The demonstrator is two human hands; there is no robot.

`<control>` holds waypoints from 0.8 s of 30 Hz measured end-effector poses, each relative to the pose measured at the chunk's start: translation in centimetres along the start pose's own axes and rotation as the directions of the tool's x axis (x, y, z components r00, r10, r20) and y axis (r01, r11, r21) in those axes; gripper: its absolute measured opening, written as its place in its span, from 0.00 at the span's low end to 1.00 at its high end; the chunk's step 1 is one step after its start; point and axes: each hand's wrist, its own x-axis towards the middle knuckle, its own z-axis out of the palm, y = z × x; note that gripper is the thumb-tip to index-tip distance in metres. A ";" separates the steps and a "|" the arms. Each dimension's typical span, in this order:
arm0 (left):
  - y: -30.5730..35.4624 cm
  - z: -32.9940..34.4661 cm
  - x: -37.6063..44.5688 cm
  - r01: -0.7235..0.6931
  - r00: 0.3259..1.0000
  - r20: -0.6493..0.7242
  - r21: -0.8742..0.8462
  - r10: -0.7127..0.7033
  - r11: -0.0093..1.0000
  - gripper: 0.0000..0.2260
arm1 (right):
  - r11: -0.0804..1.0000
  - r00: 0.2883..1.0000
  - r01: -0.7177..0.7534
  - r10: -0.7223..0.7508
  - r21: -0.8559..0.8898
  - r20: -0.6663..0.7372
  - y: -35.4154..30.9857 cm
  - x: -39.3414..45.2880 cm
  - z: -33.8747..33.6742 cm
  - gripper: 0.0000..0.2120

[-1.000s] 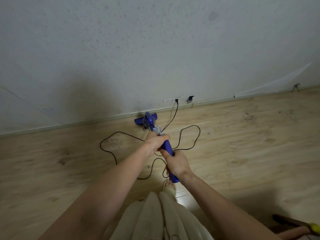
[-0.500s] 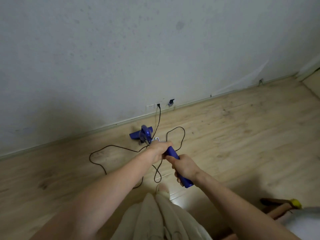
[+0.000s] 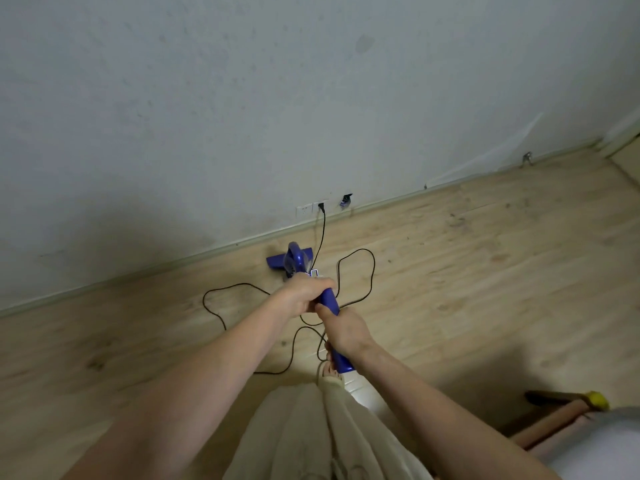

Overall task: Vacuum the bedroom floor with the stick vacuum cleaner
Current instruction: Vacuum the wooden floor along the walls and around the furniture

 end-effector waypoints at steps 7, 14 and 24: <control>-1.0 -2.6 -0.2 0.049 0.998 0.049 0.027 -0.050 0.998 0.14 | 0.990 0.998 -0.027 0.018 0.141 0.067 -0.3 -1.3 1.3 0.13; -1.6 -1.7 0.2 -0.044 0.998 -0.034 -0.006 0.044 0.999 0.10 | 1.000 1.000 0.003 -0.003 0.029 -0.022 1.0 0.9 3.0 0.18; -0.8 -3.7 1.7 -0.042 0.999 -0.009 -0.085 0.042 0.995 0.12 | 0.997 0.997 0.074 -0.074 0.008 0.000 -0.7 2.9 3.4 0.15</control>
